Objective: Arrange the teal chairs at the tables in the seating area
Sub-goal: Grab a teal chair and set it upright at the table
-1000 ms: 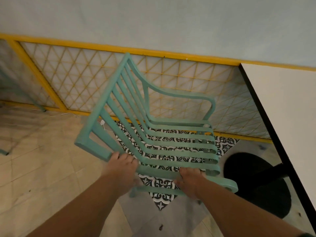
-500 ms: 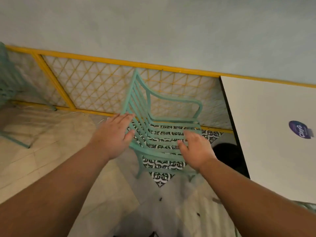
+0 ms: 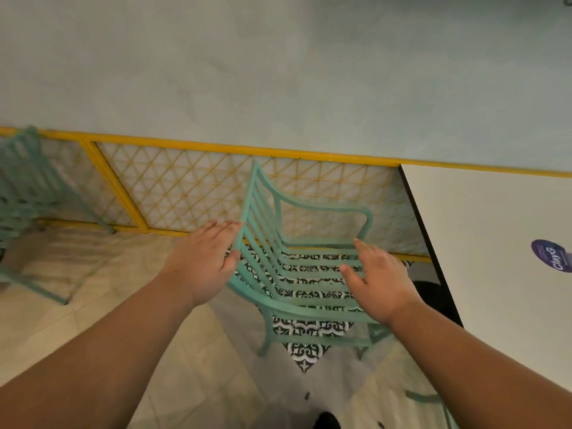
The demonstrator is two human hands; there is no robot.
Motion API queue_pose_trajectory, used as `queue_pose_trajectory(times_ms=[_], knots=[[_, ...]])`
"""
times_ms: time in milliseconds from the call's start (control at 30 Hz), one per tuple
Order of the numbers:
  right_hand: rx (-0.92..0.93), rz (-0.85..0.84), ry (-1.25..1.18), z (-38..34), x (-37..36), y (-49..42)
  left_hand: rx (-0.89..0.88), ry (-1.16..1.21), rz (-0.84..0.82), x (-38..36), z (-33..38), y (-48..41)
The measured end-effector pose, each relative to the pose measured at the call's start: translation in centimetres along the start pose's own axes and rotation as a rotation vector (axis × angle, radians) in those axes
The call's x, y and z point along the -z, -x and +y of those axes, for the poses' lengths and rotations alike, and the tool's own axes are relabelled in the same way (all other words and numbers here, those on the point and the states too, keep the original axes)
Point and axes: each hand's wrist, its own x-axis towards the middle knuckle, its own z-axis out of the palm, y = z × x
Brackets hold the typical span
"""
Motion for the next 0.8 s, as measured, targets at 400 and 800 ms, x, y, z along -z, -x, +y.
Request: queue_pose_trajectory(times_ms=[400, 800], knots=[[0.046, -0.037, -0.033, 0.7, -0.1, -10.8, 0.056, -0.070, -0.002, 2.6, -1.1, -8.3], [-0.098, 0.003, 0.003, -3.8, -3.3, -18.8, -0.155, -0.105, -0.028, 3.7, -10.7, -19.9]])
